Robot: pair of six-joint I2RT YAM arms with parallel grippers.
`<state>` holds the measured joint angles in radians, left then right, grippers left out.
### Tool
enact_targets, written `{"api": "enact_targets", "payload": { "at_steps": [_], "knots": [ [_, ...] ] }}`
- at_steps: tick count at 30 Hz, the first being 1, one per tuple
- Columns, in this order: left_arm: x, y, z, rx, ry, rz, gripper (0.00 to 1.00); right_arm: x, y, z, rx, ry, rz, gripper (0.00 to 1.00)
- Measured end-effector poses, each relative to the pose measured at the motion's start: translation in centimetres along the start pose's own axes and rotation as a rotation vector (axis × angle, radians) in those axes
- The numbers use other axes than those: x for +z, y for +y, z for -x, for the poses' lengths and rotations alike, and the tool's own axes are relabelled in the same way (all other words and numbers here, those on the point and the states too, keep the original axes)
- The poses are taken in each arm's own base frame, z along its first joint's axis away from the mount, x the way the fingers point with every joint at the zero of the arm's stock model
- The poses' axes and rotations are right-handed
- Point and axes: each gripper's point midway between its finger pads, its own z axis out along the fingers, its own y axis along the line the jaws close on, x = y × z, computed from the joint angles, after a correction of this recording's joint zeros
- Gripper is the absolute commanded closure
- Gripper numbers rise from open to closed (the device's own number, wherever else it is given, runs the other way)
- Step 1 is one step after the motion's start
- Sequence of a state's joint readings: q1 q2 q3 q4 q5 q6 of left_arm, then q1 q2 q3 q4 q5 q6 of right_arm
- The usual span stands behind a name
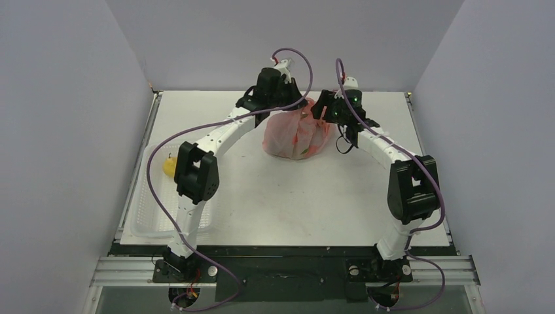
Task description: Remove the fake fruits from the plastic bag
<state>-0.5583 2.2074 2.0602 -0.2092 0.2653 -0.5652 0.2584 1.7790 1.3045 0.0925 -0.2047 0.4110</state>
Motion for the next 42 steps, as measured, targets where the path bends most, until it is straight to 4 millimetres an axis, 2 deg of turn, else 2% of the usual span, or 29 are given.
{"api": "enact_targets", "payload": {
  "at_steps": [1, 5, 8, 12, 16, 18, 22, 24, 26, 28, 30, 31, 32, 33, 34, 37, 38, 42],
  "knots": [
    [0.0, -0.1, -0.2, 0.0, 0.005, -0.002, 1.0, 0.2, -0.1, -0.2, -0.011, 0.008, -0.01, 0.45],
    [0.0, -0.3, -0.4, 0.002, 0.009, -0.004, 1.0, 0.5, -0.5, 0.3, -0.032, 0.005, -0.044, 0.82],
    [0.1, -0.4, -0.4, 0.006, 0.01, -0.005, 1.0, 0.5, -0.6, 0.9, -0.036, -0.004, -0.068, 0.98],
    [0.1, -0.2, -0.6, 0.013, 0.015, -0.002, 1.0, 0.4, -1.5, 1.2, -0.034, -0.015, -0.11, 1.0],
    [-0.2, 0.5, -1.4, 0.016, 0.029, 0.02, 1.0, 0.3, -3.3, 1.7, 0.02, -0.04, -0.164, 1.0],
    [-0.5, 1.2, -1.9, 0.011, 0.035, 0.043, 1.0, 0.0, -5.0, 1.7, 0.083, -0.059, -0.193, 1.0],
    [-1.6, 2.5, -2.8, -0.001, 0.044, 0.085, 1.0, -0.9, -9.9, 0.5, 0.268, -0.081, -0.271, 1.0],
    [-2.2, 3.0, -2.8, -0.007, 0.039, 0.102, 1.0, -1.5, -12.6, -0.4, 0.374, -0.087, -0.312, 1.0],
    [-2.7, 3.5, -2.5, -0.012, 0.03, 0.114, 1.0, -2.0, -14.4, -0.8, 0.462, -0.1, -0.336, 1.0],
    [-3.1, 3.8, -1.9, -0.018, 0.016, 0.121, 1.0, -2.2, -15.3, -0.7, 0.525, -0.124, -0.338, 1.0],
    [-3.3, 4.0, -1.4, -0.024, 0.004, 0.123, 1.0, -2.1, -14.9, -0.7, 0.551, -0.131, -0.318, 1.0],
    [-3.3, 4.0, -1.2, -0.028, 0.001, 0.122, 0.96, -2.0, -14.5, -0.7, 0.557, -0.131, -0.31, 1.0],
    [-3.4, 4.0, -1.0, -0.031, -0.003, 0.123, 0.84, -1.9, -14.1, -0.6, 0.554, -0.135, -0.296, 1.0],
    [-3.4, 4.1, -1.0, -0.031, -0.004, 0.123, 0.78, -1.8, -13.8, -0.5, 0.552, -0.137, -0.29, 1.0],
    [-3.4, 4.0, -1.0, -0.031, -0.003, 0.12, 0.68, -1.9, -13.6, -0.3, 0.55, -0.142, -0.283, 1.0],
    [-3.5, 3.9, -1.2, -0.017, 0.009, 0.12, 0.52, -2.0, -12.6, 0.4, 0.533, -0.153, -0.256, 1.0],
    [-3.6, 3.8, -1.1, -0.001, 0.013, 0.121, 0.43, -2.1, -12.5, 0.5, 0.527, -0.155, -0.25, 1.0],
    [-4.3, 2.3, 0.4, 0.153, 0.0, 0.164, 0.26, -2.4, -12.2, 1.2, 0.502, -0.166, -0.237, 1.0]
  ]
}}
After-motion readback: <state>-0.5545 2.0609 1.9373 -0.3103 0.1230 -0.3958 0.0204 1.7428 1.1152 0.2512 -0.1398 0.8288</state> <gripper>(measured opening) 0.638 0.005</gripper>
